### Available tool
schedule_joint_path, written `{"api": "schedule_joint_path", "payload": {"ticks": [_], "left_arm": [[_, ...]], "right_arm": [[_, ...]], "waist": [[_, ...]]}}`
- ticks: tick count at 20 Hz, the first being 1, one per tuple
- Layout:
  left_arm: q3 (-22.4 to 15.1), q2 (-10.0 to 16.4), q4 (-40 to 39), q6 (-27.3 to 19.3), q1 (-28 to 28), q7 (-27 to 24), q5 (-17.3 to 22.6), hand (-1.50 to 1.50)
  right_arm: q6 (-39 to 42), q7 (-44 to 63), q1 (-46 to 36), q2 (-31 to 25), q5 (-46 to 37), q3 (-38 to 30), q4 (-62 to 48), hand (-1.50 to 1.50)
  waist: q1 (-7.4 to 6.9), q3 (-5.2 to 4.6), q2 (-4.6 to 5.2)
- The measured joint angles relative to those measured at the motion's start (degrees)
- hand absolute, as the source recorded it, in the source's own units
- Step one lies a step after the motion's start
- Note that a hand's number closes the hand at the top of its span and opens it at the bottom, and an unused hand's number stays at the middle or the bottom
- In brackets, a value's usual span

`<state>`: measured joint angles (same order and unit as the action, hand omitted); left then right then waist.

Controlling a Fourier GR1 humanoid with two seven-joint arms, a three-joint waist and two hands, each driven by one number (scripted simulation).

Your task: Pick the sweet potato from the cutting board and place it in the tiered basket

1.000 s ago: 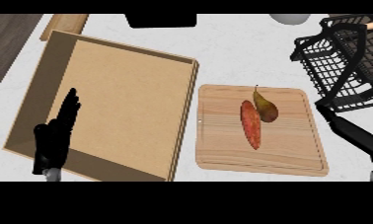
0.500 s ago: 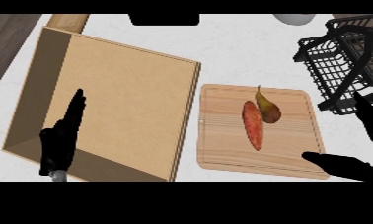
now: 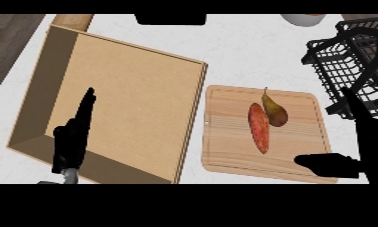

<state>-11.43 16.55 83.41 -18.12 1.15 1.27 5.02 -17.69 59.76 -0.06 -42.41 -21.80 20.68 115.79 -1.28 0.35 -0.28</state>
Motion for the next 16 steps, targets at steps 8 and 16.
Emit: {"api": "schedule_joint_path", "payload": {"ticks": [8,16], "left_arm": [[0.31,-1.36,-0.17,0.36,0.12,-0.19,-0.11,0.00],[0.46,-2.25,-0.16,0.07,0.27,0.78,-0.99,0.00]], "right_arm": [[5.81,6.36,-8.19,6.84,-9.69,7.67,-6.50,-1.50],[11.41,8.86,-13.17,13.25,-11.01,9.99,-13.53,-1.50]], "waist": [[-0.06,0.11,0.00],[0.35,0.21,-0.06]]}}
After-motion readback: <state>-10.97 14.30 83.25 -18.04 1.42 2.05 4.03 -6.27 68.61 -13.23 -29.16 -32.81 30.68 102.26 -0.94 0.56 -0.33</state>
